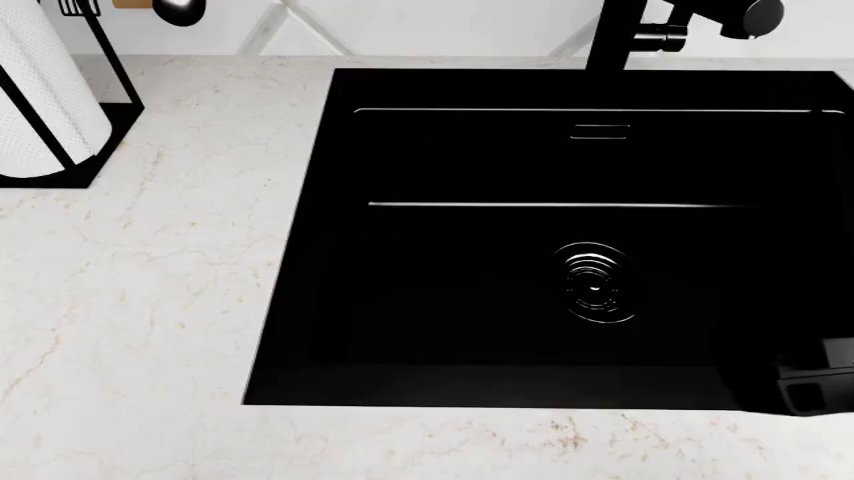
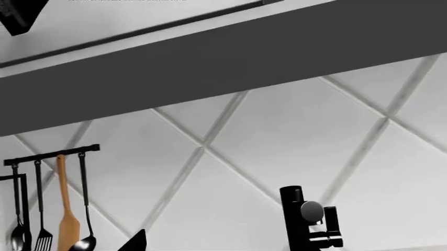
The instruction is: Pick the chili pepper, brussel sprout from the counter and place them in the cabinet. Then close the cabinet.
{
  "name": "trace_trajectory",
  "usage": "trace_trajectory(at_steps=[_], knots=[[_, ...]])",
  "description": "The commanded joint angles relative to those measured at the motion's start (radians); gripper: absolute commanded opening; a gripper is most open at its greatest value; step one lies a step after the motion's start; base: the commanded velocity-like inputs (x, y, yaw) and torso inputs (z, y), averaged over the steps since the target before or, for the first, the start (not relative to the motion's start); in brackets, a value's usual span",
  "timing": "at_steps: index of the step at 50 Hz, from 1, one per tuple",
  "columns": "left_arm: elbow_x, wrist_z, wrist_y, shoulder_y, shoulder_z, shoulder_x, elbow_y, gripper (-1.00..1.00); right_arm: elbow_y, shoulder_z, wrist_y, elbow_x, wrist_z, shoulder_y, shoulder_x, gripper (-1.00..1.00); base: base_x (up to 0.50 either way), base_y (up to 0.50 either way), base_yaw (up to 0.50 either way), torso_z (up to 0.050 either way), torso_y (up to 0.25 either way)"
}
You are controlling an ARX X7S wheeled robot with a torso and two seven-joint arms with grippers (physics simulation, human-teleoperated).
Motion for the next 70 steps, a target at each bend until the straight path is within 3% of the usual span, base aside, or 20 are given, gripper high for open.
trace_trajectory(at_steps=[1, 8, 15, 23, 47, 70], knots=[[-0.049, -0.166, -0.031, 0.039, -0.032, -0.238, 0.424, 1.00, 0.001, -0.002, 0.006, 0.000, -0.005, 0.001, -0.016, 1.00, 0.00, 0.00, 0.00, 0.000, 0.000], [-0.051, -0.266, 0.014, 0.118, -0.052, -0.418, 0.709, 1.00, -0.005, -0.028, 0.005, -0.011, 0.001, 0.007, -0.029, 1.00, 0.00, 0.00, 0.00, 0.000, 0.000], [-0.047, -0.315, 0.060, 0.189, -0.053, -0.516, 0.842, 1.00, 0.001, -0.053, 0.049, -0.055, -0.012, 0.016, -0.078, 1.00, 0.00, 0.00, 0.00, 0.000, 0.000], [-0.089, -0.270, 0.119, 0.225, -0.070, -0.534, 0.861, 1.00, -0.010, -0.036, 0.060, -0.125, -0.098, -0.002, -0.095, 1.00, 0.00, 0.00, 0.00, 0.000, 0.000], [-0.142, -0.288, 0.103, 0.208, -0.100, -0.529, 0.901, 1.00, -0.004, -0.071, 0.034, -0.066, -0.016, 0.019, -0.070, 1.00, 0.00, 0.00, 0.00, -0.025, 0.234], [-0.073, -0.324, 0.114, 0.261, -0.100, -0.530, 0.900, 1.00, -0.007, -0.076, 0.040, -0.065, -0.009, 0.031, -0.081, 1.00, 0.00, 0.00, 0.00, -0.003, 0.032]])
